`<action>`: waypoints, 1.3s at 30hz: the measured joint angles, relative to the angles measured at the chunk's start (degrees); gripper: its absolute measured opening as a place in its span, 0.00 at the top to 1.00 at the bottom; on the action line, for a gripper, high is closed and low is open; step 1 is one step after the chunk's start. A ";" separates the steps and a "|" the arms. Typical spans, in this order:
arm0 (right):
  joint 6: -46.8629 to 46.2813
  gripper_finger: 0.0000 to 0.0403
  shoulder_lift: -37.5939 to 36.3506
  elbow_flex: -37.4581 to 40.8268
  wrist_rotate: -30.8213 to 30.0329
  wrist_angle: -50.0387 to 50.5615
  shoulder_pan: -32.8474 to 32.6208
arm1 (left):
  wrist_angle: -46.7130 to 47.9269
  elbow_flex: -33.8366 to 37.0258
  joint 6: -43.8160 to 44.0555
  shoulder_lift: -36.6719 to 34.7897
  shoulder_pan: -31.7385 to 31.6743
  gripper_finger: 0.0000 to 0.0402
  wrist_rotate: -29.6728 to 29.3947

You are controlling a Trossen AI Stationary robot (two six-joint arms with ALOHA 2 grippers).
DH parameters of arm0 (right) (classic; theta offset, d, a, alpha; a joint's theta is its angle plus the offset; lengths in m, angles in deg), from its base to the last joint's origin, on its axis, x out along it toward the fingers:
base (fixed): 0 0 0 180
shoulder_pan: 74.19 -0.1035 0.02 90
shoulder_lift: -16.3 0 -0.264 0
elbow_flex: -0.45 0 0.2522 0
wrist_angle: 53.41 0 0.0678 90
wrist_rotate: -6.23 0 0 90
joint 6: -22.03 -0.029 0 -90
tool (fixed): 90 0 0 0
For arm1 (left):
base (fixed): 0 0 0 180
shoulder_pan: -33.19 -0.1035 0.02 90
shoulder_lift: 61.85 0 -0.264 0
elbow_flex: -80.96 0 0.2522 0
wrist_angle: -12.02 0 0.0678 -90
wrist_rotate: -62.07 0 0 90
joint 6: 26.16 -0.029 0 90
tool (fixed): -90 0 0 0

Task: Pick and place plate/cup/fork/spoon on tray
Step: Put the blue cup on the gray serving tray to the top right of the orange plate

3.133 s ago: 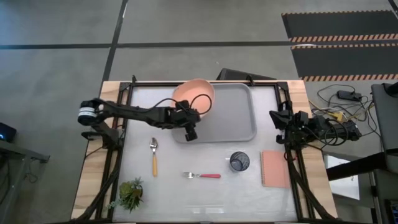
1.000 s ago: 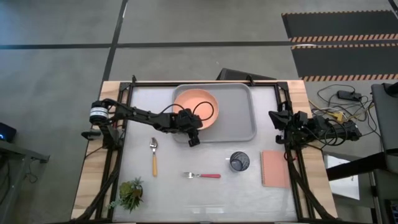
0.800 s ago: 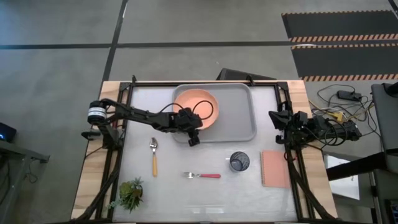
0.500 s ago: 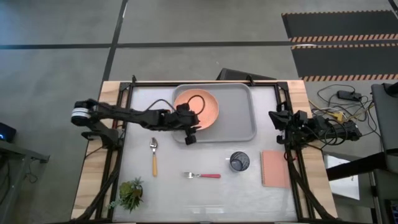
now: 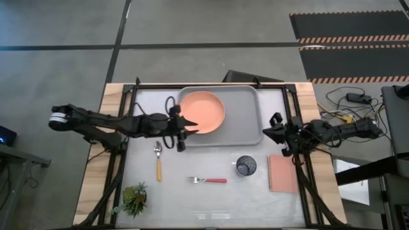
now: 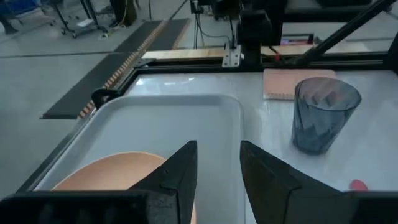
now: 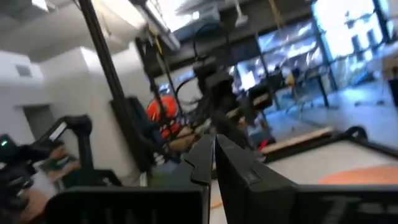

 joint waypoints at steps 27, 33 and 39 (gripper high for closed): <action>-21.45 0.98 37.41 -40.11 -3.44 59.36 -10.31 | -1.02 3.81 -3.56 -9.79 -0.02 0.74 0.00; -21.42 0.98 37.92 -39.95 -3.44 59.22 -11.23 | -1.04 3.81 -7.62 -9.79 -0.07 0.74 0.02; -16.47 0.98 39.37 -39.93 -3.52 59.29 -11.22 | -1.05 3.81 -7.96 -9.83 -0.07 0.74 -0.04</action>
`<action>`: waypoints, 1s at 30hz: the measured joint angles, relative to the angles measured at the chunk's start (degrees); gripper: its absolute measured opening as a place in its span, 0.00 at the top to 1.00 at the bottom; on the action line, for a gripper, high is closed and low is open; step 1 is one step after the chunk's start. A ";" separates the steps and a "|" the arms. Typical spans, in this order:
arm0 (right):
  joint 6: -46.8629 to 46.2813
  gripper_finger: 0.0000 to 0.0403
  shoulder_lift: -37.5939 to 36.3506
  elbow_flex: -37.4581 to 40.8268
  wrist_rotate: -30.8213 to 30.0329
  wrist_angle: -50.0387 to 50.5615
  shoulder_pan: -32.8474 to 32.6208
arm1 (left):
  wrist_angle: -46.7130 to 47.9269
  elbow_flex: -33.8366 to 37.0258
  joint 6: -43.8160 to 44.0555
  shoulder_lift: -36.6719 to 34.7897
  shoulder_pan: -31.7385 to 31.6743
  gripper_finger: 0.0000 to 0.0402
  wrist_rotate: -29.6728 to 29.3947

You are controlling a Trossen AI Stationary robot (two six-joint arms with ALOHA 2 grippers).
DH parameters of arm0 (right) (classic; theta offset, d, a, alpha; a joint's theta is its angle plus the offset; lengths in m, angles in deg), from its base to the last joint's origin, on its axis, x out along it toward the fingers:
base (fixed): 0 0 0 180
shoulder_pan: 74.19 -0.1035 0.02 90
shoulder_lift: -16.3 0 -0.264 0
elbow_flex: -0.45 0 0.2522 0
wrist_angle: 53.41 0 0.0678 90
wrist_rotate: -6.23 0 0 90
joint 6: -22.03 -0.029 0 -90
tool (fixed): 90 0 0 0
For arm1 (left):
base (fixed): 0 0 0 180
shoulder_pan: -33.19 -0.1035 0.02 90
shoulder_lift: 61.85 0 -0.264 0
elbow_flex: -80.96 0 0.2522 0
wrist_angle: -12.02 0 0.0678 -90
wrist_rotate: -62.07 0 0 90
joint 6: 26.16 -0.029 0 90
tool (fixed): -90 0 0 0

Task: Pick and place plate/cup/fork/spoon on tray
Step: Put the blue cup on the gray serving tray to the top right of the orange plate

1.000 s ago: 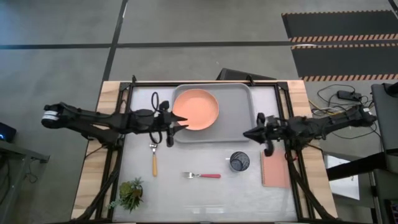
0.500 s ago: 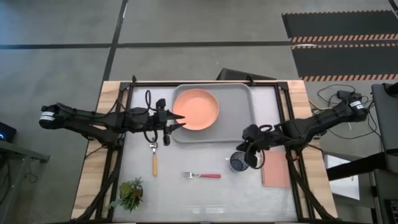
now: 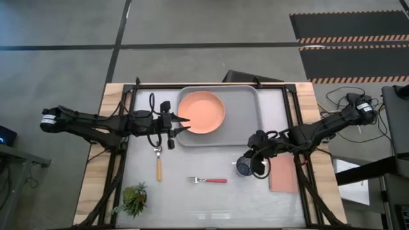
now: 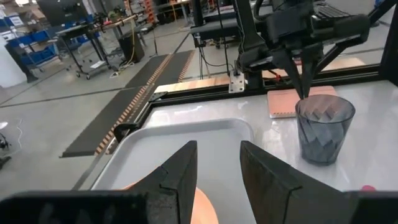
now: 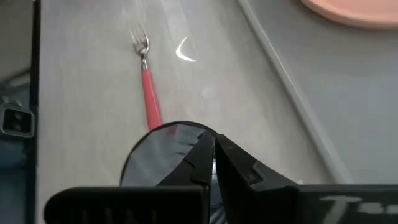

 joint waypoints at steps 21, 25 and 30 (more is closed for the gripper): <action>7.26 0.56 2.44 -0.01 -5.39 3.70 0.02 | -0.03 0.00 -1.47 0.00 -0.04 0.74 -0.11; 8.20 0.52 3.82 0.00 -2.43 3.48 0.00 | -0.02 0.00 -2.51 0.00 -0.06 0.74 -0.16; 8.14 0.53 5.54 0.00 -1.92 3.45 0.02 | -0.04 0.00 -2.93 0.00 -0.07 0.74 -2.08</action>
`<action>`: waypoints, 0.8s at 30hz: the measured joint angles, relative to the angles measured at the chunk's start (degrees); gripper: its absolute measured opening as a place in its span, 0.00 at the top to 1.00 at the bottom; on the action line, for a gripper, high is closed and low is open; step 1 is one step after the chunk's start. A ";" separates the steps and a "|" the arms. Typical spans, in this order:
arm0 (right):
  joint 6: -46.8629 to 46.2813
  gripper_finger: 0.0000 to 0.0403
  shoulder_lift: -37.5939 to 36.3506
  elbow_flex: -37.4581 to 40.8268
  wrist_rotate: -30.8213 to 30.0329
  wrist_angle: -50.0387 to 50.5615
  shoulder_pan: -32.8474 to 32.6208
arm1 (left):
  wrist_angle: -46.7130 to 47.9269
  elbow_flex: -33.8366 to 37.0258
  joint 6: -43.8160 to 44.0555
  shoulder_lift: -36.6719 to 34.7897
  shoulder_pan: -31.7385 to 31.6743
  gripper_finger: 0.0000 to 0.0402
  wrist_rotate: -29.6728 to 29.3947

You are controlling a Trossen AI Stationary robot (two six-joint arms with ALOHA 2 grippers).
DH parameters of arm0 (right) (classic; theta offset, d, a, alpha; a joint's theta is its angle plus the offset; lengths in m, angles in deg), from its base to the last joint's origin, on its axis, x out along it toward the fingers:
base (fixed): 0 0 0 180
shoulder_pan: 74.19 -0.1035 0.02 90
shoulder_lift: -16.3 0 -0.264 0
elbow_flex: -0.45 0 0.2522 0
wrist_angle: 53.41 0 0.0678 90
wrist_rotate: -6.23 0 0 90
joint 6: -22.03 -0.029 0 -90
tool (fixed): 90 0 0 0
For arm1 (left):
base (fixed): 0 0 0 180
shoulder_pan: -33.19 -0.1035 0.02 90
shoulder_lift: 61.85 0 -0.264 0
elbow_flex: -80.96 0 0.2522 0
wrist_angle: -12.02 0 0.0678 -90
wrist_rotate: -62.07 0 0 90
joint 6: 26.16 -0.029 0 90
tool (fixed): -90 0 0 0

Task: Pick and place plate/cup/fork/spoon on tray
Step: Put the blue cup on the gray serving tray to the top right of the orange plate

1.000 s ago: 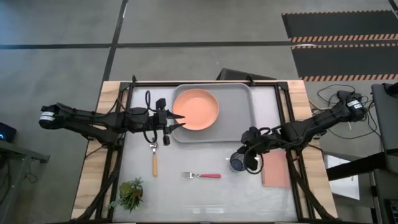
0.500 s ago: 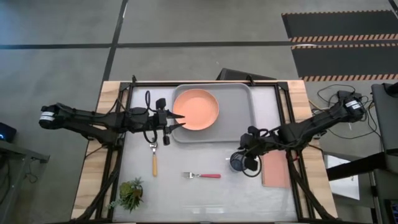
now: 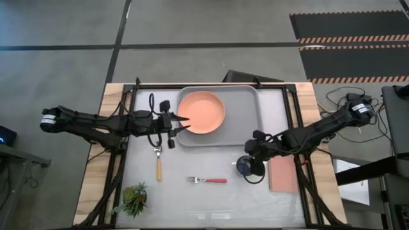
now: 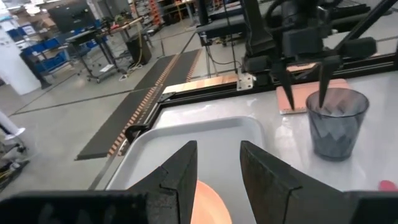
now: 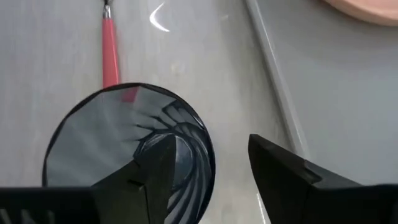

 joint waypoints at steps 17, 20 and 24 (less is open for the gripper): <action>-0.66 0.85 0.94 0.02 0.94 -0.04 0.00 | 0.02 0.00 -0.02 0.00 0.00 0.74 -2.03; -0.66 0.91 0.94 0.02 0.99 -0.04 0.00 | 0.04 0.00 -0.02 0.00 0.00 0.74 -2.03; -0.80 0.97 0.94 0.02 1.14 -0.08 0.00 | 0.04 0.00 -0.02 0.00 0.00 0.74 -2.02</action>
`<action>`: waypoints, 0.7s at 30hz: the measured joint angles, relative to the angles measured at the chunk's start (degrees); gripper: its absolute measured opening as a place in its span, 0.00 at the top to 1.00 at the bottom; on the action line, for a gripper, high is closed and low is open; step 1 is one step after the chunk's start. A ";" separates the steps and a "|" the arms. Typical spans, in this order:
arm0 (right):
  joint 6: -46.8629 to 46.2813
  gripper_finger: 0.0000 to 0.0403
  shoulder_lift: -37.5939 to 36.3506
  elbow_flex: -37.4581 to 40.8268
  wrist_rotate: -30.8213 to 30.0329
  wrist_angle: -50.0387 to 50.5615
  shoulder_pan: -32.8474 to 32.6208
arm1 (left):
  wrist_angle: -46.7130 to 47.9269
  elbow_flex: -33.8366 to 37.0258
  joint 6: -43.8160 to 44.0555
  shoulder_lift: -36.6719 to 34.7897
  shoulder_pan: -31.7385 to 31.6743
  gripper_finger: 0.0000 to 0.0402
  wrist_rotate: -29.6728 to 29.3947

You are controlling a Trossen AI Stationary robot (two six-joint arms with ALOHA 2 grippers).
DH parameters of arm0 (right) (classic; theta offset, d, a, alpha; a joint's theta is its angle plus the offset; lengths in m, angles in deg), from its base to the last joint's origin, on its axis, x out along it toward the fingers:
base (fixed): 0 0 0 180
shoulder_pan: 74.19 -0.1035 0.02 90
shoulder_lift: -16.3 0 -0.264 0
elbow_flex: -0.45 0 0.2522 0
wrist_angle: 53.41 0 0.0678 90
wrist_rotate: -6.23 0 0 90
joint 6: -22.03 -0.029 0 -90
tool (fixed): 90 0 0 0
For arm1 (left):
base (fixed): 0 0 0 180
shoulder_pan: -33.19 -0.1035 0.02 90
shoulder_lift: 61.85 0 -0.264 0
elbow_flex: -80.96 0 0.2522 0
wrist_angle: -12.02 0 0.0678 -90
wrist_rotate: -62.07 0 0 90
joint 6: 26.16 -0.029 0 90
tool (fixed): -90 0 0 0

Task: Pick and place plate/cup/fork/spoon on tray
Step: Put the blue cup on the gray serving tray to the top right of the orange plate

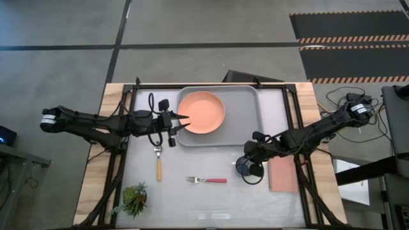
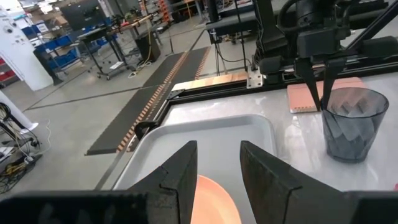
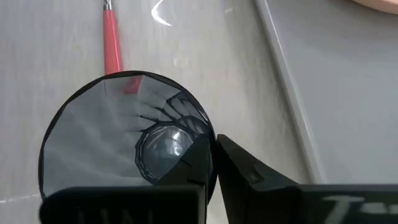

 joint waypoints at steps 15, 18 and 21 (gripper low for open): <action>-3.65 0.98 -0.11 -10.09 -2.34 3.44 2.46 | -0.02 0.00 -1.42 0.00 0.00 0.74 -0.38; -6.21 0.98 -0.11 -13.06 -3.97 3.50 5.87 | -0.02 0.00 -1.44 0.00 0.00 0.74 -0.38; -6.29 0.98 -0.11 -15.41 -3.67 3.57 10.15 | -0.02 0.00 -1.40 0.00 0.00 0.74 -0.38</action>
